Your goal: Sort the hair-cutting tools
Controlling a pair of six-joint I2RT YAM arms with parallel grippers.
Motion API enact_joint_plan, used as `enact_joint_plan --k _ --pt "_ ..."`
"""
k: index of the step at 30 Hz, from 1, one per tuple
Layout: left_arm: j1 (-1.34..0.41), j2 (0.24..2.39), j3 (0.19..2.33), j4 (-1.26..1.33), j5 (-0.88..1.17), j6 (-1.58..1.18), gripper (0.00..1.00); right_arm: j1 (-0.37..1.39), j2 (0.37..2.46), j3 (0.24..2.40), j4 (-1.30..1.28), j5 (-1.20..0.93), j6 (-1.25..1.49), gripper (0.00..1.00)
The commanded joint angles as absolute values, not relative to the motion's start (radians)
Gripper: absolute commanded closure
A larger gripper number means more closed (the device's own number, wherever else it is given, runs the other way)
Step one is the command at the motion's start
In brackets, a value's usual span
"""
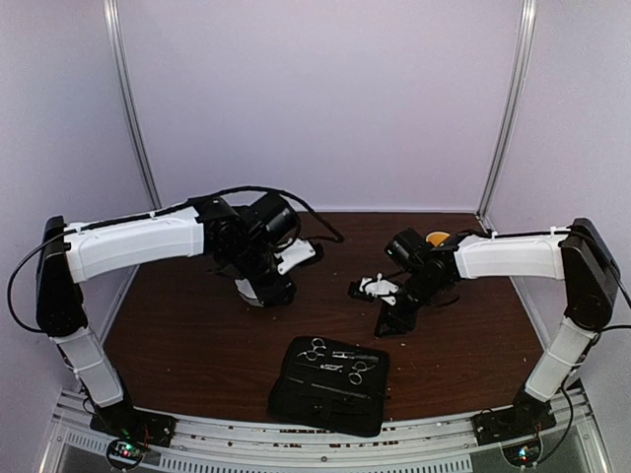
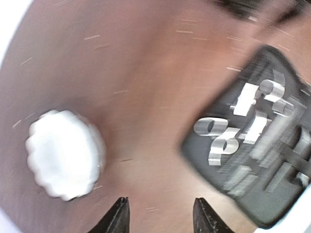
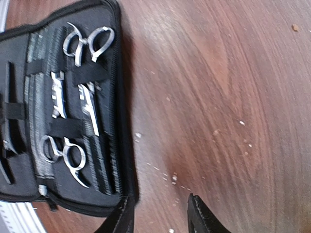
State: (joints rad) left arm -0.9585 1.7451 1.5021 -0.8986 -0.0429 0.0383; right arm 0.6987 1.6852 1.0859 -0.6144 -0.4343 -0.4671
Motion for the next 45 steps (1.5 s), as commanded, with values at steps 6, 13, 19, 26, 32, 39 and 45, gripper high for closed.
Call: enact_joint_plan --k 6,13,19,26,32,39,45 --pt "-0.825 1.627 1.54 -0.65 -0.411 -0.045 0.4 0.779 1.755 1.217 -0.705 -0.508 -0.43 0.63" --pt "-0.783 1.557 1.362 -0.479 -0.351 -0.05 0.3 0.822 1.845 1.312 -0.764 -0.49 -0.427 0.63" --pt "-0.782 1.568 1.407 -0.555 -0.345 -0.066 0.32 0.841 1.937 1.422 -0.805 -0.489 -0.422 0.66" --pt "-0.782 1.543 1.406 -0.577 -0.359 -0.065 0.32 0.853 2.002 1.464 -0.833 -0.527 -0.408 0.69" --pt "-0.782 1.539 1.405 -0.577 -0.35 -0.061 0.32 0.853 2.033 1.478 -0.832 -0.504 -0.403 0.71" --pt "-0.783 1.542 1.404 -0.578 -0.346 -0.056 0.32 0.854 2.069 1.496 -0.83 -0.496 -0.399 0.76" --pt "-0.782 1.546 1.404 -0.578 -0.337 -0.048 0.32 0.853 2.063 1.497 -0.829 -0.481 -0.408 0.86"
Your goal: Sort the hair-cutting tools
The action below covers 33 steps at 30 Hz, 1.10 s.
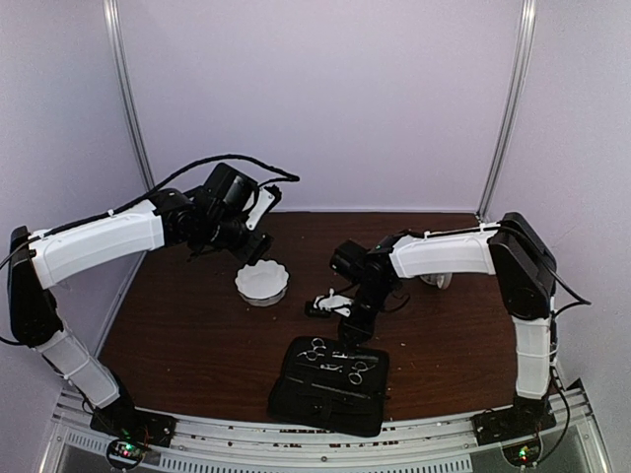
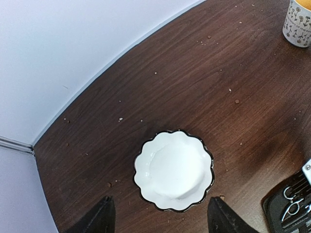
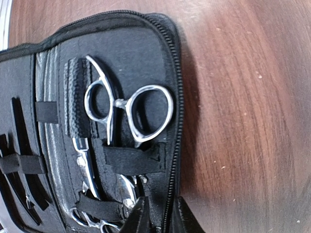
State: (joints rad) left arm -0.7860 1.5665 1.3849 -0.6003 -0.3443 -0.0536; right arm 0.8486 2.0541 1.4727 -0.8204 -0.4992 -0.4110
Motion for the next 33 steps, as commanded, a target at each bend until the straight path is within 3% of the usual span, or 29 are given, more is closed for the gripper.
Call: enact_joint_plan --k 1,6,25,33 --pt "-0.783 1.546 1.404 -0.578 -0.336 -0.047 0.32 0.853 2.06 1.499 -0.83 -0.478 -0.411 0.89" --pt "-0.782 1.553 1.405 -0.581 -0.334 -0.043 0.32 0.851 2.054 1.51 -0.847 -0.473 -0.427 1.0" --pt "-0.782 1.558 1.402 -0.586 -0.417 -0.05 0.33 0.833 1.829 1.587 -0.819 -0.263 -0.506 1.0" --pt "-0.782 1.569 1.402 -0.586 -0.422 -0.042 0.32 0.855 1.763 1.46 -0.786 -0.347 -0.496 1.0"
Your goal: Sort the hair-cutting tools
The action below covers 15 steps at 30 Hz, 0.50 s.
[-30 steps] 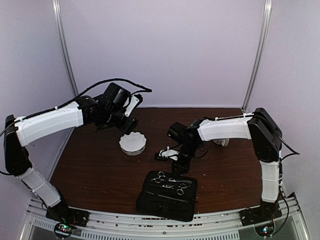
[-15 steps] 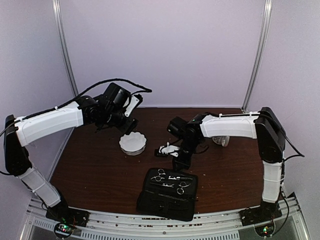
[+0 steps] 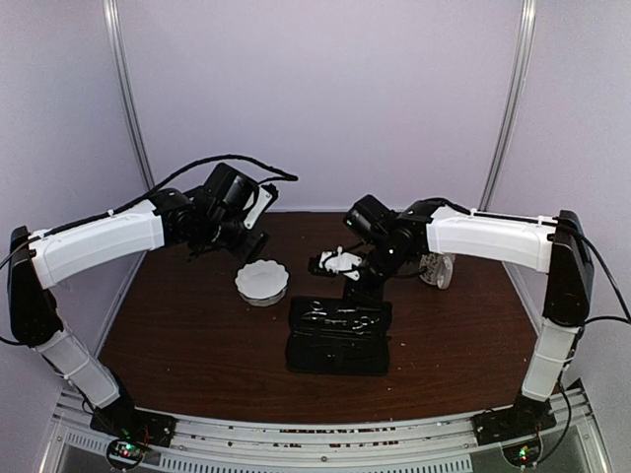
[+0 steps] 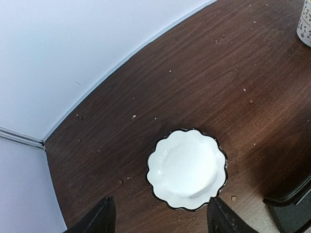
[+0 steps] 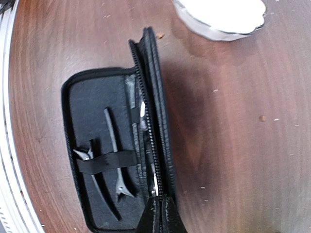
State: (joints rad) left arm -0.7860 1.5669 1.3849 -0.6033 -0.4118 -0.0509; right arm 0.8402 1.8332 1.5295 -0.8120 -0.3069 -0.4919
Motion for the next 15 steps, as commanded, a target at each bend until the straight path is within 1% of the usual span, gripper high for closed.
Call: enact_joint_plan --k 1,5,9,13,15 --pt "-0.782 1.573 1.404 -0.587 -0.416 -0.04 0.32 0.861 1.747 1.431 -0.774 -0.364 -0.501 1.0" --pt "-0.782 1.59 1.413 -0.594 -0.393 -0.036 0.33 0.903 1.709 1.335 -0.747 -0.412 -0.509 1.0" --pt "-0.782 1.605 1.414 -0.593 -0.371 -0.029 0.33 0.991 1.713 1.254 -0.752 -0.433 -0.501 1.0" --pt "-0.783 1.634 1.425 -0.611 -0.321 -0.024 0.33 1.09 1.71 1.186 -0.777 -0.465 -0.511 0.84" --pt "-0.782 1.658 1.438 -0.629 -0.288 -0.023 0.34 1.106 1.702 1.174 -0.789 -0.466 -0.515 0.82"
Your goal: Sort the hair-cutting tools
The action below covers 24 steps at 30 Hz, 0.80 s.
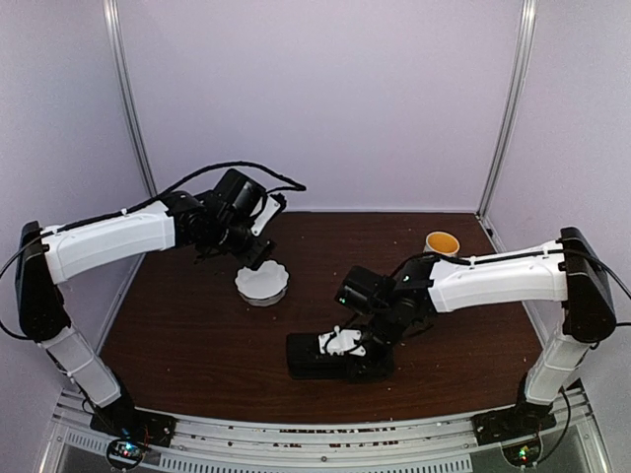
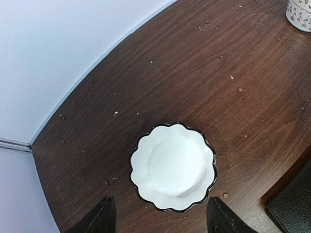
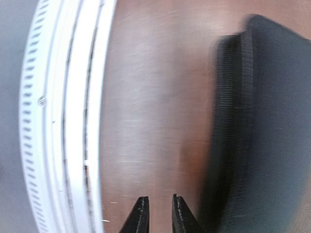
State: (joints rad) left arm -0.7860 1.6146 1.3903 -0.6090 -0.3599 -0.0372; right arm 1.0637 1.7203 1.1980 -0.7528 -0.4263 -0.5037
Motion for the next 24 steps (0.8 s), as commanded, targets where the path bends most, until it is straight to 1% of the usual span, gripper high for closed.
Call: enact_joint_plan --k 1,5,7,9,12,15,17,19,21,24 --pt "-0.783 1.671 1.445 -0.635 -0.266 -0.021 0.36 1.105 1.693 1.173 -0.786 -0.46 -0.506 0.82" --pt "-0.784 1.72 1.465 -0.661 -0.172 -0.006 0.47 1.062 1.633 1.19 -0.795 -0.431 -0.507 0.82" --pt "-0.788 1.741 1.477 -0.676 -0.129 0.006 0.53 1.022 1.599 1.192 -0.805 -0.453 -0.517 0.82" --pt "-0.797 1.761 1.483 -0.687 -0.075 0.02 0.58 0.982 1.568 1.178 -0.801 -0.464 -0.522 0.81" --pt "-0.823 1.799 1.498 -0.709 0.009 0.046 0.69 0.909 1.531 1.151 -0.782 -0.476 -0.517 0.8" --pt "-0.874 1.832 1.498 -0.713 0.112 0.084 0.78 0.816 1.509 1.135 -0.774 -0.537 -0.505 0.8" --pt "-0.93 1.855 1.497 -0.714 0.174 0.107 0.83 0.746 1.501 1.121 -0.758 -0.59 -0.49 0.78" --pt "-0.977 1.884 1.503 -0.714 0.195 0.113 0.86 0.683 1.495 1.1 -0.716 -0.623 -0.461 0.74" --pt "-1.014 1.914 1.516 -0.716 0.188 0.101 0.88 0.632 1.5 1.072 -0.671 -0.619 -0.423 0.73" --pt "-1.041 1.953 1.522 -0.716 0.221 0.069 0.92 0.608 1.547 1.054 -0.651 -0.584 -0.381 0.73"
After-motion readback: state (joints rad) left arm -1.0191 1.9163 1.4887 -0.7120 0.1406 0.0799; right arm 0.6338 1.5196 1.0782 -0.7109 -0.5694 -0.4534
